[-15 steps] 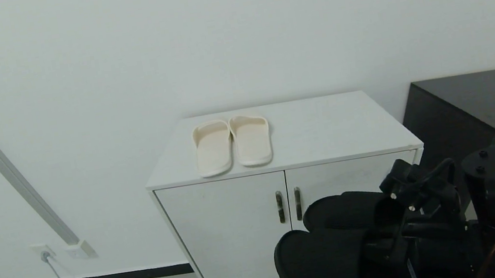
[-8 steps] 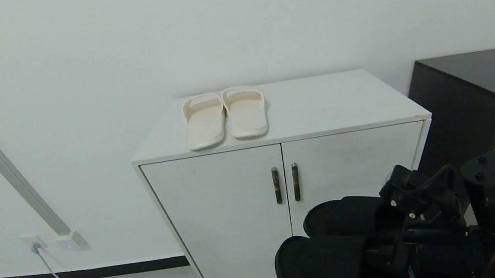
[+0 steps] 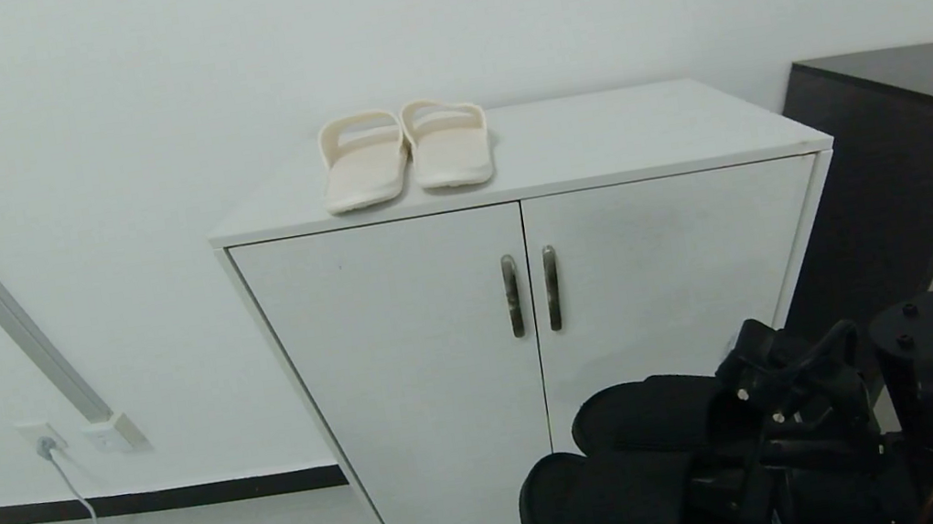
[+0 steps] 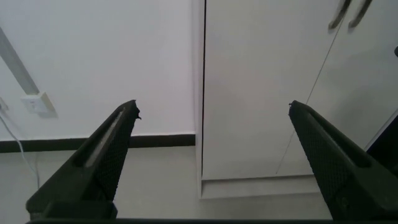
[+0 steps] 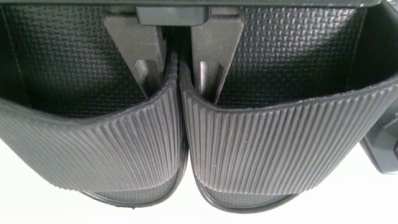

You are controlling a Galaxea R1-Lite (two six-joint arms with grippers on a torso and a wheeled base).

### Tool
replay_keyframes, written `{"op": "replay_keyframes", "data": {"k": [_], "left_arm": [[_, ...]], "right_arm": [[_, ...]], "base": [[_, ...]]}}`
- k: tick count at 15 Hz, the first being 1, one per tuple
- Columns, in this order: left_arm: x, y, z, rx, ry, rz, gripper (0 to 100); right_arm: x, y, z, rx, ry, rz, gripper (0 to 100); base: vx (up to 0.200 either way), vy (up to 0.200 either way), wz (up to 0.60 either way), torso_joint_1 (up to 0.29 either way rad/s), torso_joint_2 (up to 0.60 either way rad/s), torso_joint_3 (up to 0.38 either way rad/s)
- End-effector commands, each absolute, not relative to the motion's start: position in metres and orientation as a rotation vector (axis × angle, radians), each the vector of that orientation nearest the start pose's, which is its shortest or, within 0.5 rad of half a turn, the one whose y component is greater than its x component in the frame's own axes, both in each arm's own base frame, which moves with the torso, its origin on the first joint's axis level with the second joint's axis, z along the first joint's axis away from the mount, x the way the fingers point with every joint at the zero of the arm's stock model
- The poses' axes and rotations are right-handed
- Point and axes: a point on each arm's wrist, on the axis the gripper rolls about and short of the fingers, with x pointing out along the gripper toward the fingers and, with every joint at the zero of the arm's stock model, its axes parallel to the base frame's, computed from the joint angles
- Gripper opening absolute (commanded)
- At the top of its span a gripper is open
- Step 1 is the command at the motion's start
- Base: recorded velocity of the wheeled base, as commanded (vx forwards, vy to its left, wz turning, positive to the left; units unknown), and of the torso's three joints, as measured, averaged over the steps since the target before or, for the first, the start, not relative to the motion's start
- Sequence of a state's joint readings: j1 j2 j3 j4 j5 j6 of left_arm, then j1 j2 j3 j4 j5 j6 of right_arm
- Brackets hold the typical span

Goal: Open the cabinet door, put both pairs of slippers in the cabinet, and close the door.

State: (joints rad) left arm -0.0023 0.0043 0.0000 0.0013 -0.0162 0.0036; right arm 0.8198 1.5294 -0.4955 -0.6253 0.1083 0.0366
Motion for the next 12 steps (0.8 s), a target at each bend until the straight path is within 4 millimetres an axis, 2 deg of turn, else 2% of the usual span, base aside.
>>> {"op": "replay_keyframes", "data": {"k": [1,9,11,12], "left_arm": [[-0.022,0.000,0.076,0.004,0.018,-0.028,100],[-0.017,0.000,0.079,0.043,0.070,-0.038,100],[-0.029,0.000,0.116,0.041,-0.090,0.006,100],[-0.029,0.000,0.138,0.023,-0.066,-0.018,100]], "right_arm": [[0.159,0.175,0.144,-0.119,0.423,0.911,0],[0.156,0.176,0.142,-0.125,0.429,0.918,0],[0.156,0.176,0.141,-0.127,0.432,0.916,0],[0.157,0.176,0.141,-0.126,0.429,0.913,0]], "base": [[0.000,0.000,0.00,-0.119,0.46,0.339],[0.000,0.000,0.00,-0.076,0.45,0.373],[0.000,0.000,0.00,-0.007,0.31,0.300],[0.000,0.000,0.00,0.000,0.00,0.000]]}}
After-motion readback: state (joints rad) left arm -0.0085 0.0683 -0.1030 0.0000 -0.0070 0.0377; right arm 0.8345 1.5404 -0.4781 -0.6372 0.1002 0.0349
